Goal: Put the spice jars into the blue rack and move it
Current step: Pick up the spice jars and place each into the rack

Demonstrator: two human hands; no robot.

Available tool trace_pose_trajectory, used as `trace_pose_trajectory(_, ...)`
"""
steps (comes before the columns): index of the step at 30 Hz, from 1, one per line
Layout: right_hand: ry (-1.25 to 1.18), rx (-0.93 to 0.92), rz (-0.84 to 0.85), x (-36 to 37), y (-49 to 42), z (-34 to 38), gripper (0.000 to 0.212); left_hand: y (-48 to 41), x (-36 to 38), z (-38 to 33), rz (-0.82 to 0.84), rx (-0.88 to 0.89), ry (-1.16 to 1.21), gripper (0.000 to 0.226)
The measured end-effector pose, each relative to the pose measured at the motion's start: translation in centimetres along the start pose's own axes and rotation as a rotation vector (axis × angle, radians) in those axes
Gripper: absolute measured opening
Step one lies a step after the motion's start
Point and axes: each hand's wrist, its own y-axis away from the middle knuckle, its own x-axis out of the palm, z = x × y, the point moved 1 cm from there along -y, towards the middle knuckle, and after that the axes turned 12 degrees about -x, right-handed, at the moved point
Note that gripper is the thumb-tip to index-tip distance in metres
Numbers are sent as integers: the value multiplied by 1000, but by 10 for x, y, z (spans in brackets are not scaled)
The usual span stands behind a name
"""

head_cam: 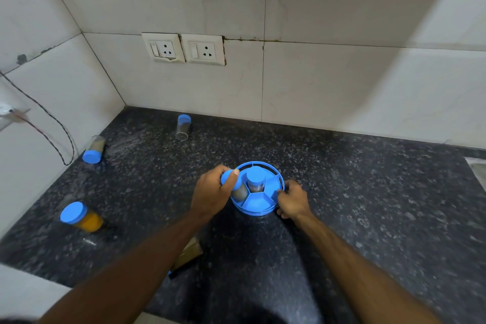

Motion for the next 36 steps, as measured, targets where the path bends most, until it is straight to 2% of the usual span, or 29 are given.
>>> trace_pose_trajectory(3,-53,30,-14,0,2,0,20,5,9,1,6,-43,-177,32)
trace_pose_trajectory(6,-151,76,-54,2,3,1,40,10,9,0,-63,-86,-133,28)
trace_pose_trajectory(8,-266,120,-74,8,3,5,58,13,5,4,-54,-105,-105,27)
trace_pose_trajectory(9,-315,128,-85,13,3,7,60,14,1,7,-31,-113,-104,29)
trace_pose_trajectory(12,-332,102,-105,27,6,16,34,20,-15,22,96,-162,-137,37)
trace_pose_trajectory(13,-277,85,-106,31,7,18,20,22,-21,30,157,-197,-133,42)
trace_pose_trajectory(14,-201,69,-103,32,9,19,17,24,-27,39,226,-232,-116,47)
trace_pose_trajectory(16,-42,43,-93,39,8,21,36,30,-43,62,346,-276,-120,59)
trace_pose_trajectory(17,22,32,-99,42,8,23,39,34,-53,71,396,-259,-177,67)
trace_pose_trajectory(19,92,4,-105,53,7,28,31,43,-75,86,476,-164,-356,79)
trace_pose_trajectory(21,35,-20,-86,69,9,36,21,52,-96,91,565,-91,-523,71)
trace_pose_trajectory(24,-35,-30,-98,91,16,45,30,57,-113,99,639,-199,-556,50)
trace_pose_trajectory(26,-49,-23,-120,103,25,47,31,55,-122,110,578,-257,-511,45)
trace_pose_trajectory(31,-39,11,-120,120,50,47,26,46,-133,124,264,-281,-300,21)
trace_pose_trajectory(36,-30,26,-108,135,70,41,35,29,-142,107,141,-209,-138,48)
